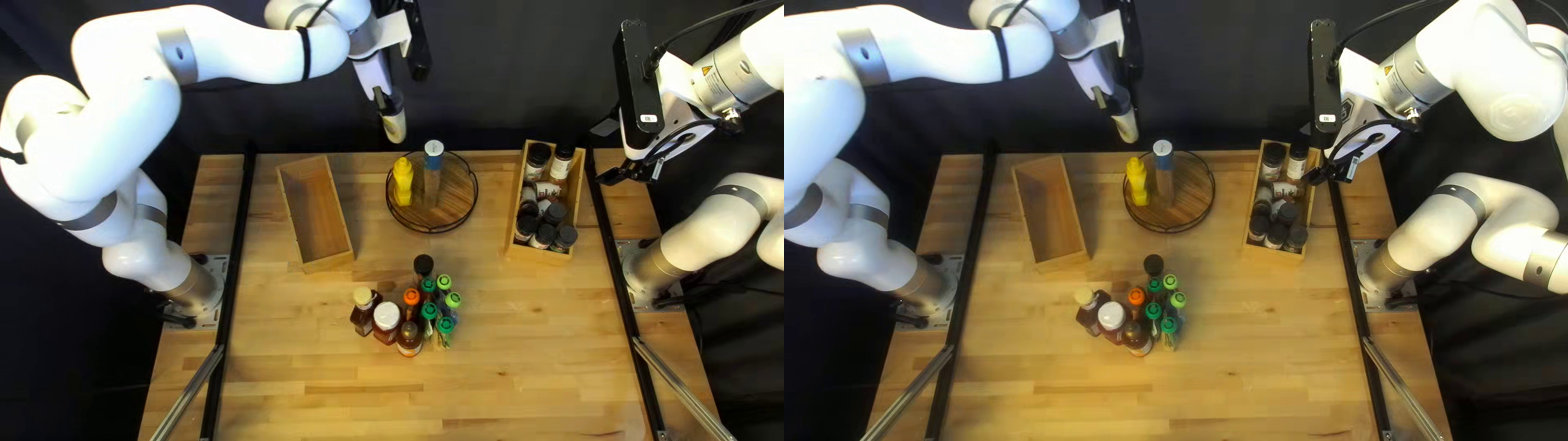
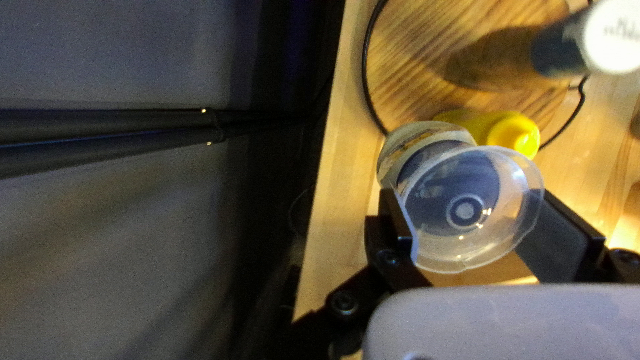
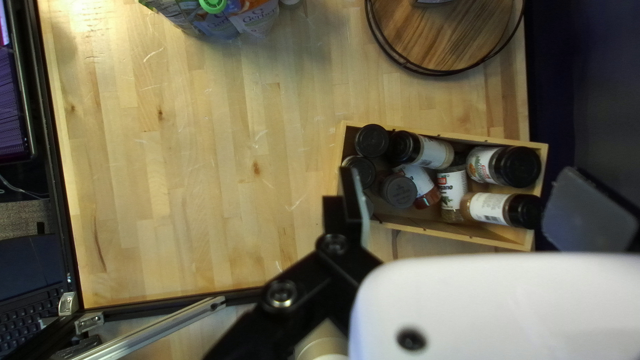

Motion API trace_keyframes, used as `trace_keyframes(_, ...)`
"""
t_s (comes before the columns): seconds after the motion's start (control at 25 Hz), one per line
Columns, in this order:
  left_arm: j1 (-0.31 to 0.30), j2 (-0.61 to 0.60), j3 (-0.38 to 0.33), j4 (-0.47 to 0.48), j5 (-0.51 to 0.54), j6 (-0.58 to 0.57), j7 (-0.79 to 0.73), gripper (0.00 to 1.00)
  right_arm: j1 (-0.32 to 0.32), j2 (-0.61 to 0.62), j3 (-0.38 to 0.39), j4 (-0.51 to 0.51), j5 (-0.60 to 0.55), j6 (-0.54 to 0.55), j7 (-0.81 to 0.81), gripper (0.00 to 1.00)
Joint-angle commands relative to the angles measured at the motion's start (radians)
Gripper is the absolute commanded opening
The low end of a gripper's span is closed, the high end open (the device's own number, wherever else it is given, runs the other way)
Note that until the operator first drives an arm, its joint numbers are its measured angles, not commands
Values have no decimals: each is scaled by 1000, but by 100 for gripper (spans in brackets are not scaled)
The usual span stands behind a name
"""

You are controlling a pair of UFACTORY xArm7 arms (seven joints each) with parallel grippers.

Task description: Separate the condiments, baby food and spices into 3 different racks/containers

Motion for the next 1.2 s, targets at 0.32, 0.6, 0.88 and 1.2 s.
trace_keyframes(0.32, -23, 105, -11, 39, -17, -59, -156, 0, 0, 0, 0, 0, 0, 0, 0, 100)
trace_keyframes(0.6, -28, 155, -11, 36, -16, -95, -193, 0, 0, 0, 0, 0, 0, 0, 0, 100)
trace_keyframes(0.88, -36, 159, -10, 10, -5, -123, -206, 0, 0, 0, 0, 0, 0, 0, 0, 100)
trace_keyframes(1.2, -35, 200, -14, -12, -13, -173, -211, 0, 0, 0, 0, 0, 0, 0, 0, 100)
